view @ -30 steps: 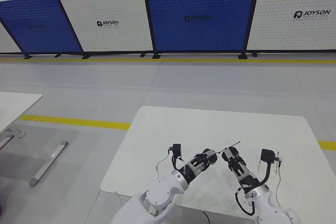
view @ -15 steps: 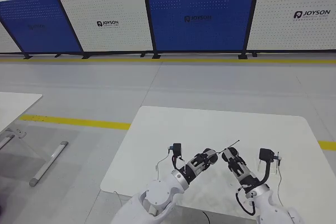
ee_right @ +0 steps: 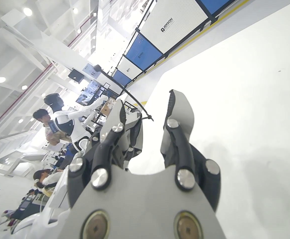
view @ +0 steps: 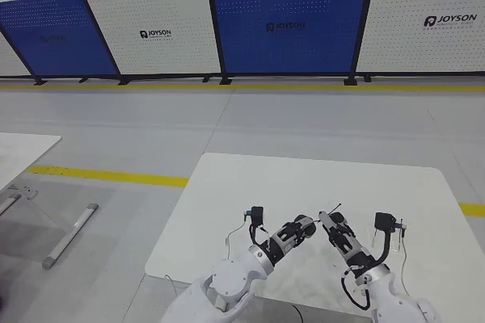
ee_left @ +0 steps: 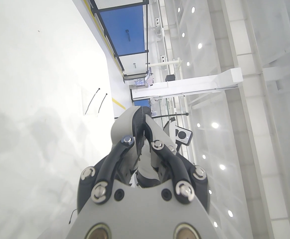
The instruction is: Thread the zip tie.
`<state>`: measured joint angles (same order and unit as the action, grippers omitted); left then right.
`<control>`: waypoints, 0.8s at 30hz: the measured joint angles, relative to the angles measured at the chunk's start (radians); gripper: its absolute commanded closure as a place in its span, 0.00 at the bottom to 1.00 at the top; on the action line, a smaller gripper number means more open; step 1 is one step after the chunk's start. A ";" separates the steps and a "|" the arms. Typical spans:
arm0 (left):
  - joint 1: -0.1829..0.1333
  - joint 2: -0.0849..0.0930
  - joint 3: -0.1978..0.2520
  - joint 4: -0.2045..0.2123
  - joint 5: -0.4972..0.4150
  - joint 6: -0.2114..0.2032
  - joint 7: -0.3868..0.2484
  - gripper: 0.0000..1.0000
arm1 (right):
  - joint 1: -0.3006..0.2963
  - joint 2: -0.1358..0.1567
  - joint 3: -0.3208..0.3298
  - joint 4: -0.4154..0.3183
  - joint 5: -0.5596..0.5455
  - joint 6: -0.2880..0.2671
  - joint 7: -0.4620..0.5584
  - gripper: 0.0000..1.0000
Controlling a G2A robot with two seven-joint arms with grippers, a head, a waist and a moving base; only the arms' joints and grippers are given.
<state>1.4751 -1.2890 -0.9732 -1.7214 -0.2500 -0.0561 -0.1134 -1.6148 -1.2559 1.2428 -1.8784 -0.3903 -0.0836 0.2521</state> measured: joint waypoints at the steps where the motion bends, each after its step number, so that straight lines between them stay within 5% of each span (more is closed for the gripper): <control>1: 0.001 0.000 0.001 0.000 0.002 0.000 -0.001 1.00 | 0.003 0.000 -0.001 0.001 -0.002 0.000 -0.003 0.90; 2: 0.001 0.000 0.001 0.000 0.002 0.000 -0.002 1.00 | 0.005 0.000 -0.001 0.000 -0.002 0.000 -0.006 1.00; 6: 0.004 0.001 -0.005 -0.001 -0.001 -0.004 -0.002 1.00 | 0.006 -0.001 -0.004 0.001 -0.002 0.002 -0.012 1.00; 13: 0.007 0.003 -0.016 0.001 -0.011 -0.009 -0.003 1.00 | 0.008 -0.001 -0.008 0.004 0.001 0.009 -0.014 0.76; 24: 0.005 0.003 -0.015 0.001 -0.012 -0.009 -0.001 1.00 | 0.004 0.000 -0.008 0.002 -0.009 0.003 -0.020 0.78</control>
<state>1.4797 -1.2860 -0.9886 -1.7209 -0.2620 -0.0646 -0.1142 -1.6110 -1.2562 1.2352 -1.8764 -0.3990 -0.0810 0.2322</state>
